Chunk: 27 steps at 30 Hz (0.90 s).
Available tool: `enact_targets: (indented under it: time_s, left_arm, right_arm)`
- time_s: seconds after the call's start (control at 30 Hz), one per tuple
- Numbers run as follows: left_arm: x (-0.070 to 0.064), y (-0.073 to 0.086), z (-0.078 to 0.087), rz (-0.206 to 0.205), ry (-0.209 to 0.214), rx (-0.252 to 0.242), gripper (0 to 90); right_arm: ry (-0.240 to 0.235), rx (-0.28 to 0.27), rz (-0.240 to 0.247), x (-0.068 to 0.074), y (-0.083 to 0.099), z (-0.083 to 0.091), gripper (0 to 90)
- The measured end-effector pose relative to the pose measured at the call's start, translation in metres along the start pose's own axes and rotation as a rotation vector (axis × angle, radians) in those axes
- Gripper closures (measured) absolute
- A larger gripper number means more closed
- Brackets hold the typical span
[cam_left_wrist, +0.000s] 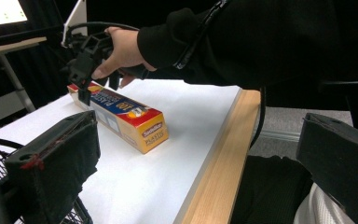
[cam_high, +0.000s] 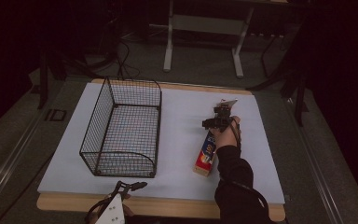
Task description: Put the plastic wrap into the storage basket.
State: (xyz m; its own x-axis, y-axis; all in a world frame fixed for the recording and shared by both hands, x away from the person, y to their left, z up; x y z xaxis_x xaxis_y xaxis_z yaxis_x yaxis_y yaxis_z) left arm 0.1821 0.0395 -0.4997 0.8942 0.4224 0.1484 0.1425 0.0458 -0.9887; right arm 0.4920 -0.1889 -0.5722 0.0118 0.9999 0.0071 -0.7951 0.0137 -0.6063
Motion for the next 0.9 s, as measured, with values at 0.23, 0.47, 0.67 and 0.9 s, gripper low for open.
enact_targets:
  time_s: [0.23, 0.47, 0.67, 0.9]
  left_arm:
    - [0.0, 0.002, -0.001, -0.007, -0.003, 0.015, 0.0]
    - [0.0, 0.002, 0.0, -0.007, -0.003, 0.013, 0.0]
    - [-0.001, 0.003, -0.001, -0.011, 0.001, 0.022, 0.0]
    - [-0.001, 0.004, -0.002, -0.012, 0.002, 0.025, 0.0]
  right_arm:
    - [0.002, 0.035, -0.047, 0.004, 0.012, -0.009, 16.7]
    - [-0.011, 0.072, -0.098, 0.003, 0.023, -0.016, 23.3]
    - [-0.01, 0.064, -0.139, 0.004, 0.025, -0.016, 25.8]
    - [0.013, 0.062, -0.192, 0.004, 0.027, -0.014, 31.9]
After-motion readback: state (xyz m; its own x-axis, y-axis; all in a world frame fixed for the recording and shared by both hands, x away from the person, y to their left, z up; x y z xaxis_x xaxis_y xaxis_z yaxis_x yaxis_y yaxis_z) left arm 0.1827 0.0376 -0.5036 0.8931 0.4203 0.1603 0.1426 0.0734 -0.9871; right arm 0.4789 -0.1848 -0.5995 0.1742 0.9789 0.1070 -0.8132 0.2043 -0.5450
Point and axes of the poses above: each handheld gripper's, and its own axes: z roughly backward along the jaws, y roughly out of its underside, x roughly to its left, the point moved 10 cm from there along -z, roughly forward along the jaws, and after that the axes turned 12 degrees about -x, right-handed, at the moved point
